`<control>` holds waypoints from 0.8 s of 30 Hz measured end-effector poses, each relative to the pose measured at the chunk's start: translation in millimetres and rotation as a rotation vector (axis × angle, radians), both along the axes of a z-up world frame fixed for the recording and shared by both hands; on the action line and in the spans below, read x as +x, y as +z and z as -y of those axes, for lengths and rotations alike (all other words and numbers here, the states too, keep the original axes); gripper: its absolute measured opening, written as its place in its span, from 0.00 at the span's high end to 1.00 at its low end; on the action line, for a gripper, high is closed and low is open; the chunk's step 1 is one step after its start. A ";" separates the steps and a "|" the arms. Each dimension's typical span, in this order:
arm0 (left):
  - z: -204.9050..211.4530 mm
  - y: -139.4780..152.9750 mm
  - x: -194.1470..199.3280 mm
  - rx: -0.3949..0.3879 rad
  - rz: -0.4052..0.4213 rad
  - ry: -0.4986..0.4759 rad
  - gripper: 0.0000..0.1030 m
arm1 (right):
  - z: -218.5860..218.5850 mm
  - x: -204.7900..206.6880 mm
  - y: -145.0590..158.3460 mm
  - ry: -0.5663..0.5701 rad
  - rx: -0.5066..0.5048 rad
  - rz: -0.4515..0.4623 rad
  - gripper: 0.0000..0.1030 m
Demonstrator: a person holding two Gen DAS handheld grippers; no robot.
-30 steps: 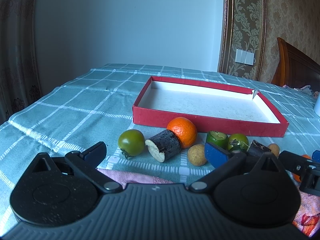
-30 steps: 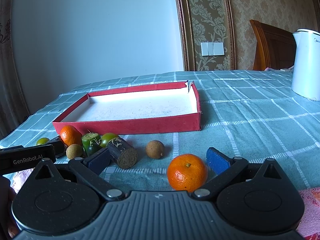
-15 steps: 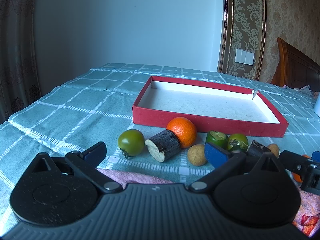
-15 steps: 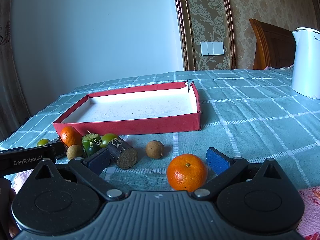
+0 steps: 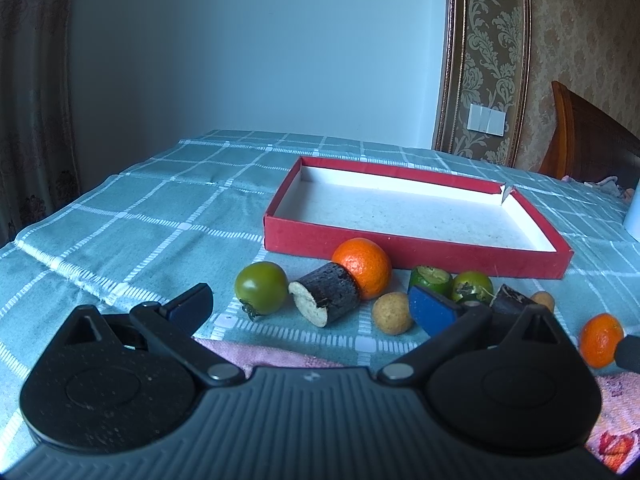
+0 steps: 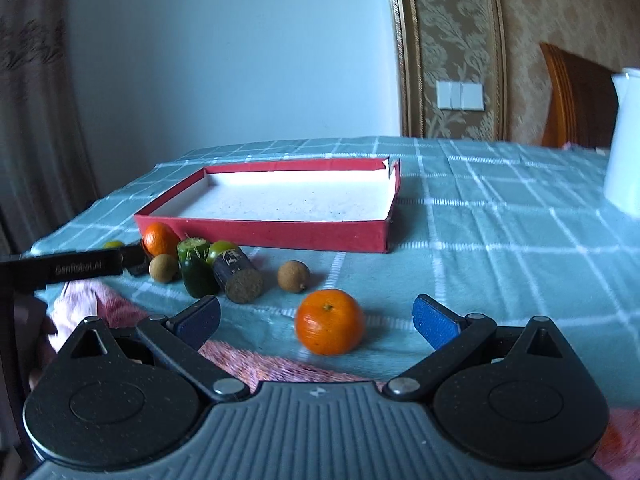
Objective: Organize fruits
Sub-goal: 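Close the right tool around the tangerine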
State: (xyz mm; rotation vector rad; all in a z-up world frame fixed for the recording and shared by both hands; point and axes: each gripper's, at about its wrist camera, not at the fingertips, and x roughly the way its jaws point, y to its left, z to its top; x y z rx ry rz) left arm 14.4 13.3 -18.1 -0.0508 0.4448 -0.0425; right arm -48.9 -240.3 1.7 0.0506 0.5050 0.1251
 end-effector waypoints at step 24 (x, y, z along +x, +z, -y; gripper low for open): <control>-2.4 1.2 2.5 -0.019 -0.014 -0.013 0.00 | 4.8 36.3 -14.0 0.018 0.001 -0.098 0.59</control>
